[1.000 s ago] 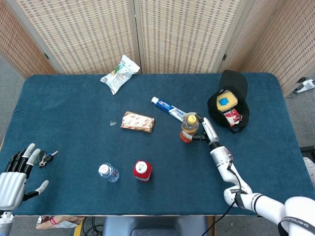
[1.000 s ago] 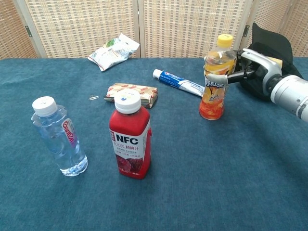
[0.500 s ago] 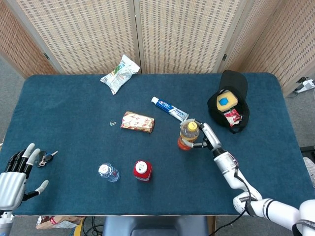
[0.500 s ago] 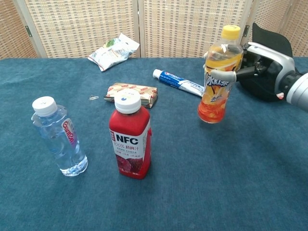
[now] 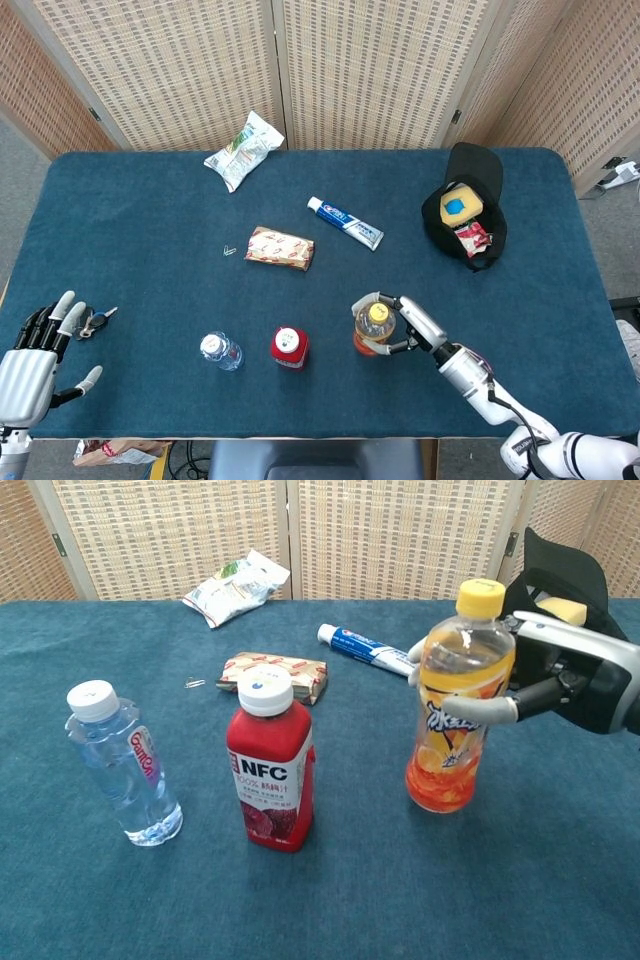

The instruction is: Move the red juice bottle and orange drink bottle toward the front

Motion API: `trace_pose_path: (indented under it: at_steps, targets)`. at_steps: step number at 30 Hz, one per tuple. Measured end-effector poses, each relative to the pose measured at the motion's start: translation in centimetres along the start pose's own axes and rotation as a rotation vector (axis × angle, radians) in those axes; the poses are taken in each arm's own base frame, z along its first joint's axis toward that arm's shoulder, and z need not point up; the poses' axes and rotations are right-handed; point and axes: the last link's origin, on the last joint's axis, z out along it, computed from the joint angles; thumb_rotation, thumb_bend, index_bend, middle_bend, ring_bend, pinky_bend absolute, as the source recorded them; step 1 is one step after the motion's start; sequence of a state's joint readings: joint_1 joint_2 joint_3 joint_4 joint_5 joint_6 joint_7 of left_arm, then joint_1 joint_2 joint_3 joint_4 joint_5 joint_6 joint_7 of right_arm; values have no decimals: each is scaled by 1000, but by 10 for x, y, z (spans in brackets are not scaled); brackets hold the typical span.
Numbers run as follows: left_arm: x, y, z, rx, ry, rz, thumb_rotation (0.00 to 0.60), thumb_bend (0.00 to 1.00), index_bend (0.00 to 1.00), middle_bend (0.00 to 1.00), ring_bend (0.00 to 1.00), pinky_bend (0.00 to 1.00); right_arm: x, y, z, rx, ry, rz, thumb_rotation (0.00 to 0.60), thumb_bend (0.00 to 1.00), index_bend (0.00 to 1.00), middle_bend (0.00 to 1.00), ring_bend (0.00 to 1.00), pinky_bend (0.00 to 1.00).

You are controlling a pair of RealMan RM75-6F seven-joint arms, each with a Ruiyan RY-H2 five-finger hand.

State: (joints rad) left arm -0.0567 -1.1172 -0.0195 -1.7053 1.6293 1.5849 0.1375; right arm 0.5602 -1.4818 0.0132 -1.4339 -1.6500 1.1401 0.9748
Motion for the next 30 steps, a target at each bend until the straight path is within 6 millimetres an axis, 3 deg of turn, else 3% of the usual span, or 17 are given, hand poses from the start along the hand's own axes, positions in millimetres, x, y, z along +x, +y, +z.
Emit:
trace_pose_path:
  at_steps: [13, 21, 24, 30]
  targets:
    - [-2, -1, 0, 2, -7, -3, 600, 187, 32, 0, 29, 52, -17, 9, -4, 10, -61, 1, 600, 407, 538, 409, 332, 337]
    - [-4, -1, 0, -1, -11, -2, 600, 187, 33, 0, 29, 52, -17, 12, -5, 10, -59, -23, 600, 355, 434, 340, 258, 333]
    - [-4, -1, -1, -1, -12, -1, 600, 187, 33, 0, 29, 52, -17, 12, -4, 11, -60, -28, 600, 321, 368, 309, 226, 306]
    - [-3, -2, -2, 4, -13, 1, 600, 187, 51, 0, 29, 52, -18, 11, -4, 14, -68, -23, 600, 207, 108, 222, 174, 279]
